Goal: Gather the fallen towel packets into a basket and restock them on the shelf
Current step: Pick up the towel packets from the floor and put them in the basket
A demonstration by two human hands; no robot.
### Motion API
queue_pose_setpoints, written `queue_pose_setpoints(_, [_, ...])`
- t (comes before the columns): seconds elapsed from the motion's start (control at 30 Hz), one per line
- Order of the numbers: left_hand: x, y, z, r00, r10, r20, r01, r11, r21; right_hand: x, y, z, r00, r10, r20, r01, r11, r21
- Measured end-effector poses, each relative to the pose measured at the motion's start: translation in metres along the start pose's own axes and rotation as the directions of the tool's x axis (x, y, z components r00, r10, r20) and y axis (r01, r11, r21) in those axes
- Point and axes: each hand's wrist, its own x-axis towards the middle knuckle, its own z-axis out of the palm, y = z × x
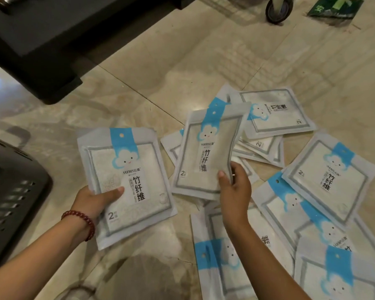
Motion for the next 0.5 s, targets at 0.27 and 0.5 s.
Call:
queue_pose_setpoints(0.27, [0.001, 0.012, -0.001, 1.0, 0.016, 0.016, -0.017, 1.0, 0.025, -0.006, -0.016, -0.008, 0.983, -0.143, 0.114, 0.136, 0.989, 0.065])
queue_pose_setpoints(0.5, [0.001, 0.024, -0.003, 0.997, 0.08, -0.022, -0.081, 0.996, -0.041, -0.01, -0.033, -0.004, 0.951, -0.2, 0.234, 0.183, 0.979, 0.094])
